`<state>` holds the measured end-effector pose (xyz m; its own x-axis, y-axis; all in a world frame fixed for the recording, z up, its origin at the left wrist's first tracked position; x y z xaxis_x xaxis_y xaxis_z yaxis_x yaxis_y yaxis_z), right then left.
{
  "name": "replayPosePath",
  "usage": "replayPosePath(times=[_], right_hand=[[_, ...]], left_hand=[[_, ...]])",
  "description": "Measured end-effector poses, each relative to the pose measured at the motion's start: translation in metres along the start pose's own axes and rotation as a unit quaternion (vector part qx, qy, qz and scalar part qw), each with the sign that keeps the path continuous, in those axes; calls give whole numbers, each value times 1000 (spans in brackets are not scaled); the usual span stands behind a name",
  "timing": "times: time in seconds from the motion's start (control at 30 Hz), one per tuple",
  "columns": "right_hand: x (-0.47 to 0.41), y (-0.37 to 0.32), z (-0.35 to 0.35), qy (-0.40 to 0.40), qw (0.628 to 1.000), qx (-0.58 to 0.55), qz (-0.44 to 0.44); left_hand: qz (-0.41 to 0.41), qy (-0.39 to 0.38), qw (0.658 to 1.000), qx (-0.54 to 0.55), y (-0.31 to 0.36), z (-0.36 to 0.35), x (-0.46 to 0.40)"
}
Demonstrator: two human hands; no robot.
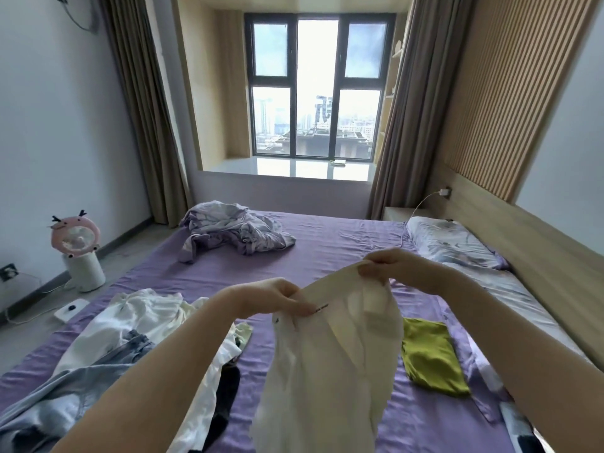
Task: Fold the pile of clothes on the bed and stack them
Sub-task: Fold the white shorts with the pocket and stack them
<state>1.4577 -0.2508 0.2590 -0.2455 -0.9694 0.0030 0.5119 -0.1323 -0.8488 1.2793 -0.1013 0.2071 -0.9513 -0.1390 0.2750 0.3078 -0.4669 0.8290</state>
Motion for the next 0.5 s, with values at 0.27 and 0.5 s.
replayPosePath(times=[0.27, 0.5], right_hand=[[-17, -7, -6, -71, 989, 124, -20], [-12, -1, 51, -19, 986, 127, -106]], left_hand=[[-12, 121, 989, -89, 28, -7, -41], [7, 52, 997, -55, -8, 0, -29]])
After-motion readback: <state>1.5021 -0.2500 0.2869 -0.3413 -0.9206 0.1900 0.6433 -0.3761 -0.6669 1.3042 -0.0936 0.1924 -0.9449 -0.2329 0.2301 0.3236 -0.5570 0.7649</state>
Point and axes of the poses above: each hand's wrist, its own x-axis away from the middle knuckle, its own z-axis out of the back of the hand, y = z × x, the point moved 4 cm from there along -x, towards the middle knuckle, and after that the axes turned 6 degrees about -x, right-handed, at the moved point
